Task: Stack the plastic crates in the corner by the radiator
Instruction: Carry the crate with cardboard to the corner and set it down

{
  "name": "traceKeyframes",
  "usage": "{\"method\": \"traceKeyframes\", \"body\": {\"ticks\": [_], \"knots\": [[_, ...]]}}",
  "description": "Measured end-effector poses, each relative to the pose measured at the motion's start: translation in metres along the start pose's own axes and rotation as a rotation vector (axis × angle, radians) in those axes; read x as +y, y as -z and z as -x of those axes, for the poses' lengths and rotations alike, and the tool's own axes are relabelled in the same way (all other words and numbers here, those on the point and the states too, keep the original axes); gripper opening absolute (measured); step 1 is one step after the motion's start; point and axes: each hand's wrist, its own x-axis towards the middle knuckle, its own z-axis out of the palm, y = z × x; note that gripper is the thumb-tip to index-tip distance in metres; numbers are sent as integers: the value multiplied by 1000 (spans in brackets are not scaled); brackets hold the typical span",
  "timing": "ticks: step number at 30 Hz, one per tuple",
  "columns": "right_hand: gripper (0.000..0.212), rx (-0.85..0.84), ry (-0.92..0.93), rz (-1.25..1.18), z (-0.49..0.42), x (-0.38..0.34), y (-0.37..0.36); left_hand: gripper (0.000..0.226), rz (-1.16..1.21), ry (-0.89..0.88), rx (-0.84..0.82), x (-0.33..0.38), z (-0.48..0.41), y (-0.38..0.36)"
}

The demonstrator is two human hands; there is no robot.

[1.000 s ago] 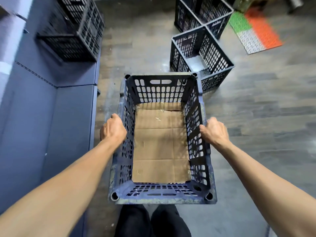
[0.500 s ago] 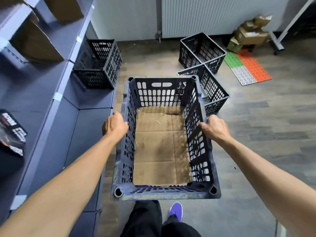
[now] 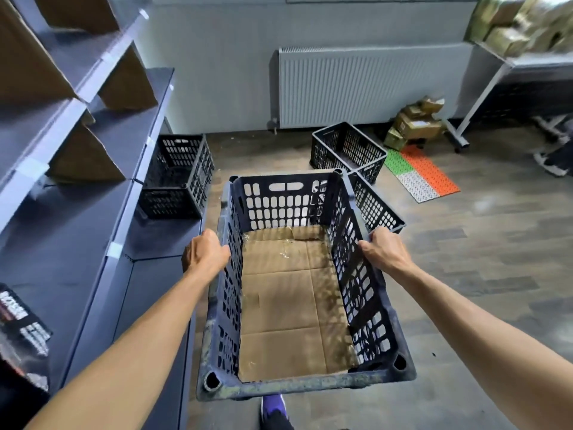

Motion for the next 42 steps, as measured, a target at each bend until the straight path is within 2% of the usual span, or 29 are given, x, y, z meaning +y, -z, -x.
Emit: {"method": "traceKeyframes", "body": {"ticks": [9,17,26,30,42], "knots": [[26,93,55,-25,-52,-50,26,38,88,-39,31,18,-65,42],[17,57,121,-23,-143,-73,46,28,63,18,53,66,-132,53],[18,19,167,-40,-258,-101,75,21,96,102,92,129,-206,55],[28,29,182,-45,-294,-115,86,27,113,107,102,147,-237,58],[25,17,127,-42,-403,-174,83,31,151,97,63,173,-376,62]]}}
